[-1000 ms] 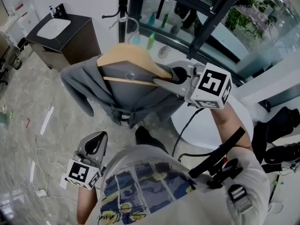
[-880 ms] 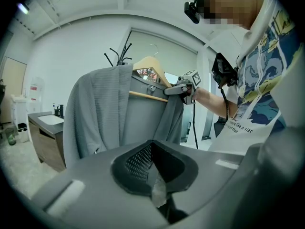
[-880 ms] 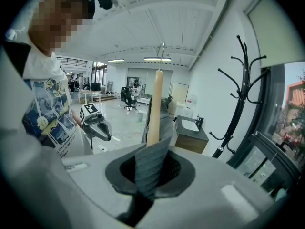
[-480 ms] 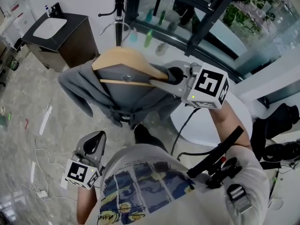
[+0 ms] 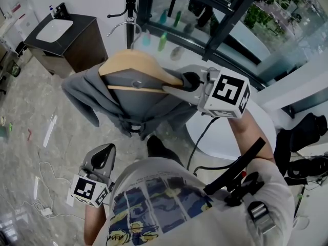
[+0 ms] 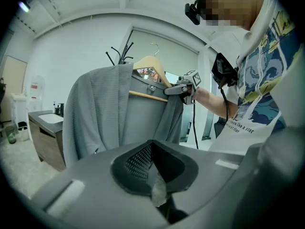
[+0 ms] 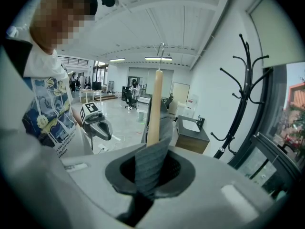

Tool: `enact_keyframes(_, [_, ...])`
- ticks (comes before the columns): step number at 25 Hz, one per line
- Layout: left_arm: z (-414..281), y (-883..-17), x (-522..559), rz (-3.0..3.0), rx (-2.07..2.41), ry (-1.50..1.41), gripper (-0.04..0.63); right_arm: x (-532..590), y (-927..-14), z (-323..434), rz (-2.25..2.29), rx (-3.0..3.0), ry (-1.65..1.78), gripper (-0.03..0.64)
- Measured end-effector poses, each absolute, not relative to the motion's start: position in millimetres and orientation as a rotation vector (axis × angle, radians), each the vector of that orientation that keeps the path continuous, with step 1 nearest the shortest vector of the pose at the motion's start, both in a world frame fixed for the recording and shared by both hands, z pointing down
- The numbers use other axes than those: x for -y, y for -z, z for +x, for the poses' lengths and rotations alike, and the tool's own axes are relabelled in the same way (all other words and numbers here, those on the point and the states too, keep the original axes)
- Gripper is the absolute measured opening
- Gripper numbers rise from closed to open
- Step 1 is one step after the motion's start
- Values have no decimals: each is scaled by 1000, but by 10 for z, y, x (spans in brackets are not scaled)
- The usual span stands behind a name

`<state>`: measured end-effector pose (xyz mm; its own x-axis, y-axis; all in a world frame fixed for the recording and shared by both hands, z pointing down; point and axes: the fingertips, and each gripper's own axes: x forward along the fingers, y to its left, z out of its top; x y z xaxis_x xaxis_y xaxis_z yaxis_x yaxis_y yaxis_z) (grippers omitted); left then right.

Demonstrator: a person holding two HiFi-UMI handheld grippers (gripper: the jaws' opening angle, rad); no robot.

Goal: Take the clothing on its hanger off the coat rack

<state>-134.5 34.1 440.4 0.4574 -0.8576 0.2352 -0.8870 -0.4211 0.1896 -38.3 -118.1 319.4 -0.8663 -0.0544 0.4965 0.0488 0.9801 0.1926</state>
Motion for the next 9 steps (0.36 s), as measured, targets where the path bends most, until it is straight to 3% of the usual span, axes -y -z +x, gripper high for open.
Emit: enact_keyframes(9, [-1328, -4443, -360, 2430, 1486, -147, 2, 1195, -3214, -369, 10, 2600, 278, 18])
